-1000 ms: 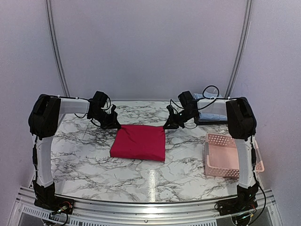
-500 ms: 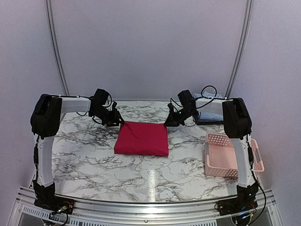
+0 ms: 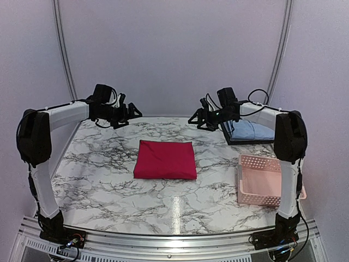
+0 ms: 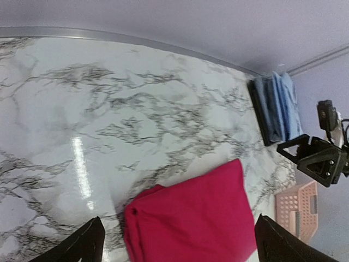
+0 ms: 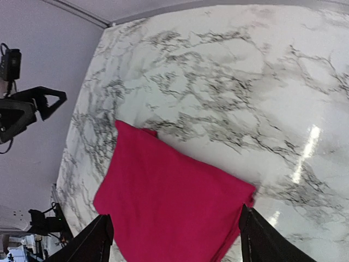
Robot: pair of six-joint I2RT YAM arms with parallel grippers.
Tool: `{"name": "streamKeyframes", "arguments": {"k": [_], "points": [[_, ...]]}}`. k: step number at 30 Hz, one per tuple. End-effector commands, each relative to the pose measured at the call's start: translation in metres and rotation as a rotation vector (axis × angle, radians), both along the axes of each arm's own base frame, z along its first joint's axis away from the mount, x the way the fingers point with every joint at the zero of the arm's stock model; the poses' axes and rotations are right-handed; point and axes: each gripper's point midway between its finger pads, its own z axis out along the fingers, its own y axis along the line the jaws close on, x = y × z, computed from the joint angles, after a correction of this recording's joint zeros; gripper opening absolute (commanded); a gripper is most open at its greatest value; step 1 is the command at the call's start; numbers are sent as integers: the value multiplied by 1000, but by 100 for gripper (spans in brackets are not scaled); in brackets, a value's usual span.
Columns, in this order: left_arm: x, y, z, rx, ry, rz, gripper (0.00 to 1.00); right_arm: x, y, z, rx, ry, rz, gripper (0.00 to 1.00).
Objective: Fold and stack the mixed laundry pile
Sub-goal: Fold the 2/3-rectangle-folded T-shirt at the center of the board, then smooth out the square-folded T-shirt at the center of the board.
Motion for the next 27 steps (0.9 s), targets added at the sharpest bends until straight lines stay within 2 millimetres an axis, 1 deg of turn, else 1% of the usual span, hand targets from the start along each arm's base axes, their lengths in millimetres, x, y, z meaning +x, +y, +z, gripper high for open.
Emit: {"name": "streamKeyframes", "arguments": {"k": [1, 3, 5, 7, 8, 9, 10, 11, 13, 14, 16, 17, 18, 19, 20, 22, 23, 24, 27], "points": [[-30, -61, 8, -164, 21, -177, 99, -22, 51, 25, 207, 22, 121, 75], [-34, -79, 2, -203, 44, -208, 99, -29, 69, 19, 244, 56, 149, 75], [-36, -93, -5, -249, 48, -229, 99, -31, 81, 9, 277, 90, 159, 75], [-32, -102, -17, -309, 65, -226, 99, -27, 87, -4, 304, 108, 151, 75], [-26, -102, -28, -330, 85, -202, 99, -24, 87, -13, 310, 124, 144, 75], [-21, -101, -41, -338, 111, -172, 99, -20, 86, -24, 314, 143, 135, 75], [-14, -98, -60, -329, 142, -140, 99, -15, 85, -41, 312, 166, 125, 75], [-9, -96, -73, -319, 161, -110, 99, -10, 82, -55, 305, 177, 113, 75], [3, -89, -94, -293, 176, -47, 99, 3, 71, -81, 286, 202, 80, 75], [10, -83, -101, -287, 184, -13, 99, 9, 66, -93, 277, 213, 64, 75], [20, -69, -115, -278, 202, 51, 99, 21, 53, -104, 261, 212, 35, 75], [24, -61, -119, -274, 208, 81, 99, 25, 49, -105, 255, 207, 28, 75], [27, -51, -120, -272, 212, 105, 99, 29, 45, -104, 253, 204, 22, 75], [29, -40, -118, -272, 208, 126, 99, 32, 41, -97, 255, 193, 23, 75], [29, -34, -113, -269, 195, 129, 99, 33, 39, -88, 257, 178, 28, 75], [23, -28, -92, -239, 150, 111, 99, 29, 38, -64, 259, 150, 48, 75], [17, -29, -80, -225, 136, 84, 99, 22, 37, -55, 263, 156, 57, 75], [9, -31, -68, -221, 126, 55, 99, 13, 39, -41, 274, 155, 68, 75], [-21, -47, -36, -243, 112, -33, 99, -21, 51, -5, 319, 156, 102, 75]]}}
